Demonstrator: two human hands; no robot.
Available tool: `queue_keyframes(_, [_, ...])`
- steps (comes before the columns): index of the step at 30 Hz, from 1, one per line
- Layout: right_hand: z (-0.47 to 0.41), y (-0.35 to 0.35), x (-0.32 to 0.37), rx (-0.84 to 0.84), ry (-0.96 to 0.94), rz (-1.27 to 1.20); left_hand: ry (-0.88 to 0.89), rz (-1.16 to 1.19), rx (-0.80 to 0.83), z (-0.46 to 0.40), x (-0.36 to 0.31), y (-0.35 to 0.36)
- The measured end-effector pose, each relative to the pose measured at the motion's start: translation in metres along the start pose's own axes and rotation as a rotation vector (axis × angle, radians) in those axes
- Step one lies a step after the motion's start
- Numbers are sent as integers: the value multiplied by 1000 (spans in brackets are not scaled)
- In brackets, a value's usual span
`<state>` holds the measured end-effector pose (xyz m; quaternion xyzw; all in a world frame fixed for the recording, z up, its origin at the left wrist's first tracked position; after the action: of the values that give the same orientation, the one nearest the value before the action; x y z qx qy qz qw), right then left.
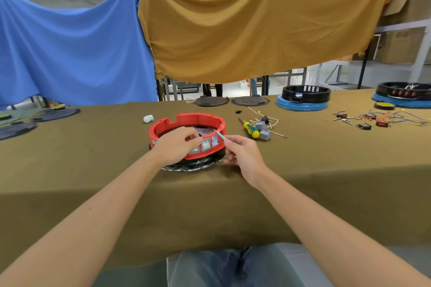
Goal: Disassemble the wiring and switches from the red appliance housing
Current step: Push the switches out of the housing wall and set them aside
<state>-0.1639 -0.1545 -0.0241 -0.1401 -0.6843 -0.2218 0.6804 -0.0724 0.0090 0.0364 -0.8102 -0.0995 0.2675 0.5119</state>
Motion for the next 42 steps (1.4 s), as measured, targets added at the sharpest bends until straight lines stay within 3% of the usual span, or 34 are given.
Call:
queue_keyframes(7, [3,24,6,-46,-31,345,-133,167,64,-6,-1,-2])
queue_keyframes(10, [-3,34,11,-174,-107,424,-177,230,37,-9,0,-2])
queue_keyframes(13, [-8,38,10,-294,-70,381,-177,212,1,-10,-1,0])
queue_keyframes(17, [-13,44,7,-334,-19,288,-190,134,-91,-10,-5,5])
queue_keyframes(24, [-25,43,19,-182,102,174,-208,10,-128,-12,-9,4])
queue_keyframes(28, [-18,41,9,-174,-78,219,-153,9,-43,-18,-3,-6])
queue_keyframes(31, [-15,45,6,-211,-255,307,-127,-24,-76,-18,-3,-3])
queue_keyframes(38, [-9,48,3,-277,-417,548,-160,-18,-117,-19,0,1])
queue_keyframes(42, [-8,50,4,-309,-445,551,-153,-69,-94,-21,0,0])
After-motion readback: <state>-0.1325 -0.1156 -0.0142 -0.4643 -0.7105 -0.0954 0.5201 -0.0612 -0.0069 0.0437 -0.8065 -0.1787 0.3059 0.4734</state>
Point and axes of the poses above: each hand's wrist, its own z-axis away from the middle knuckle, its own y-axis out of the palm, x = y × z, the point moved 2 cm from there along -z, towards the middle knuckle, and after that the axes turned 11 degrees about y, right-handed, at the moved point
